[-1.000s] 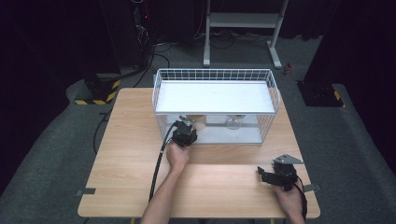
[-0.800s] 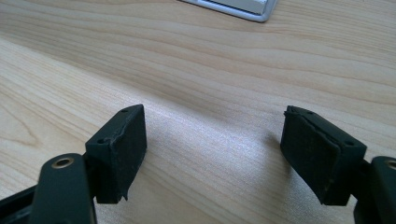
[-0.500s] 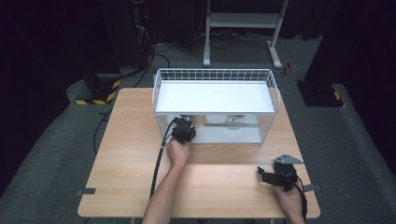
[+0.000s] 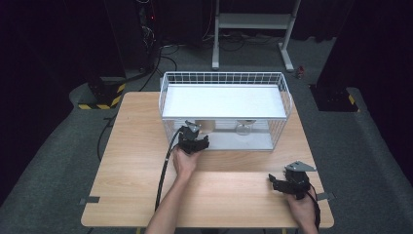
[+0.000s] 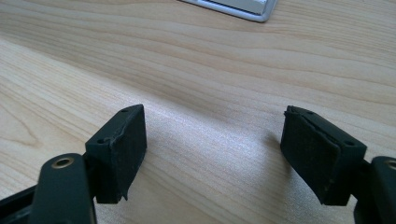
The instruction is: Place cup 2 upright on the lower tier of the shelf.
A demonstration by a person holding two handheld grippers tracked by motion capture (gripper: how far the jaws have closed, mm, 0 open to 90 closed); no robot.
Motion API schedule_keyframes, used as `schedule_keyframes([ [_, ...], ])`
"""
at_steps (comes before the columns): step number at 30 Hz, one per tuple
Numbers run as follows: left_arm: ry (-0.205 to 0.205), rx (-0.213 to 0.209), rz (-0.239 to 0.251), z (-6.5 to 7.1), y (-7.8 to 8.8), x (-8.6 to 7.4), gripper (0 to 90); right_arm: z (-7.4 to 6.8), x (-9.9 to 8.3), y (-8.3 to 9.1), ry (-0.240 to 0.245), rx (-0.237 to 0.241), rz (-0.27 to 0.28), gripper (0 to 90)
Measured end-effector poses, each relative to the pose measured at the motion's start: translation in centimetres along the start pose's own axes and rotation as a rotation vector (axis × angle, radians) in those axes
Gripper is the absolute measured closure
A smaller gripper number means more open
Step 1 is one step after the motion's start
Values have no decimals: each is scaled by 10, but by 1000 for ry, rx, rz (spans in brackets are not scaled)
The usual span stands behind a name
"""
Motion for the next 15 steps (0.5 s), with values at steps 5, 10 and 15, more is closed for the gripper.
schedule_keyframes([
  [5, -29, -17, 15, 0, 10, -2, 300, 0, 0, 0, 0, 0, 0, 227],
  [10, -2, -41, 38, -2, 21, -5, 294, 0, 0, 0, -3, 0, 0, 227],
  [15, 10, -68, 58, -4, 32, -8, 287, 0, 0, 0, -4, -1, -1, 227],
])
Point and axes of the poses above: each handheld gripper's, and its own axes: y roughly backward along the jaws, x roughly out of its top, z roughly to its right, the point moved 2 cm from there along -y, roughly forward along the jaws, and after that the axes turned 7 degrees about -y, right-handed, at the moved point
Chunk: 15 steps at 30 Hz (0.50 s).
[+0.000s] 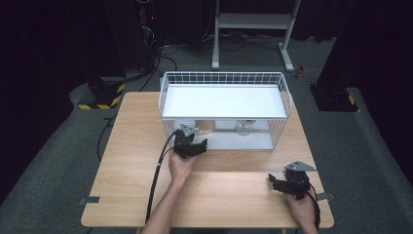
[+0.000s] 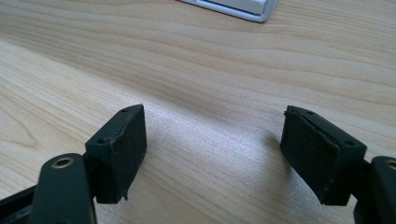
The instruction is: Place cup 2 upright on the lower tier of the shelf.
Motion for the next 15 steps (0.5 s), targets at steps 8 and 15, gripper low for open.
schedule_keyframes([
  [8, -25, 1, 6, -4, 15, -2, 281, 0, 0, 0, 0, 1, 0, 227],
  [15, -13, -10, 23, -7, 26, -2, 275, 0, 0, 0, 0, 1, 1, 227],
])
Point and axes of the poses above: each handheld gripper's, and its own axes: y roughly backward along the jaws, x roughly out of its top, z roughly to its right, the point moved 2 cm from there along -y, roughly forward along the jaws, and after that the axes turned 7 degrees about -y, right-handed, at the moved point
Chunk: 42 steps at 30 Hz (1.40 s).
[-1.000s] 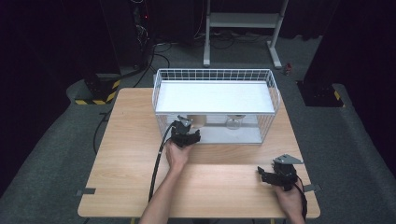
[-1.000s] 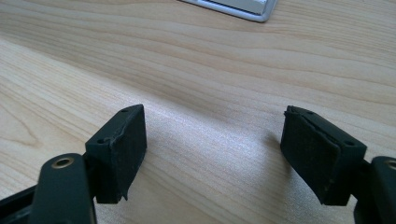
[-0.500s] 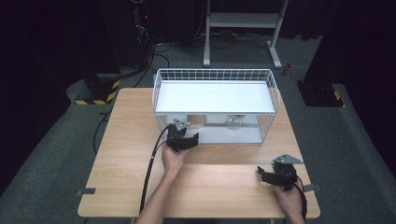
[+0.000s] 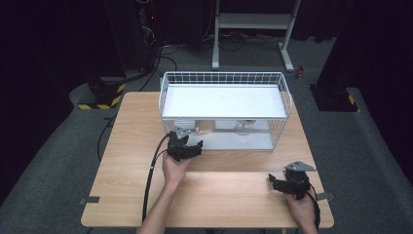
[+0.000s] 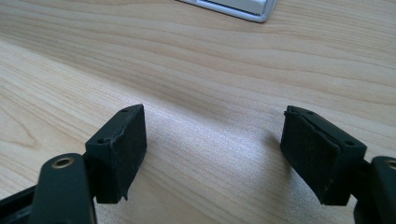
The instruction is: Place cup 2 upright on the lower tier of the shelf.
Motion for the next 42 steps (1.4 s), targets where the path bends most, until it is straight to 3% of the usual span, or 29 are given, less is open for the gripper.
schedule_keyframes([
  [42, -7, -34, 19, -7, 35, -7, 268, 0, 0, 0, 2, 0, 0, 227],
])
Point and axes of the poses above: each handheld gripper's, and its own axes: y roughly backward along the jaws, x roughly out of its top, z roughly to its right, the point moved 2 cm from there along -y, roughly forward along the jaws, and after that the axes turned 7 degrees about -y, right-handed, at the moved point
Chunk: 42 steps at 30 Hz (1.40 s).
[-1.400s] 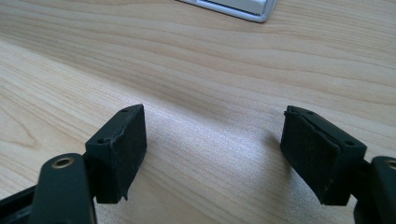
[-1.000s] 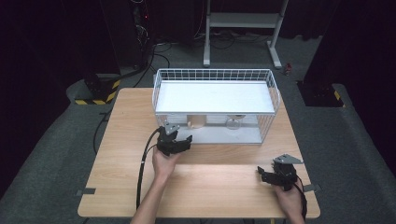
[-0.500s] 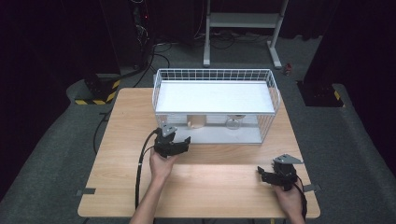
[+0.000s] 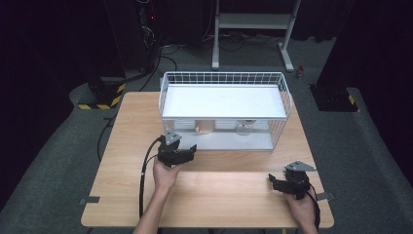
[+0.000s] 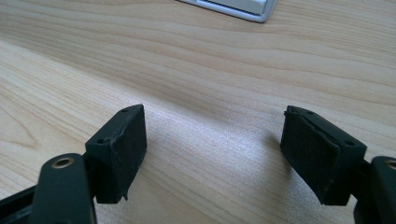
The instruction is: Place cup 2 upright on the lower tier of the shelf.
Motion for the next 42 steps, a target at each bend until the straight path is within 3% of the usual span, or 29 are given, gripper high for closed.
schedule_keyframes([
  [3, -12, 6, 3, 0, 3, 0, 267, 0, 0, 0, 0, 0, 0, 227],
  [42, 27, 16, 37, -10, 32, -11, 264, 0, 0, 0, -5, -1, -1, 227],
])
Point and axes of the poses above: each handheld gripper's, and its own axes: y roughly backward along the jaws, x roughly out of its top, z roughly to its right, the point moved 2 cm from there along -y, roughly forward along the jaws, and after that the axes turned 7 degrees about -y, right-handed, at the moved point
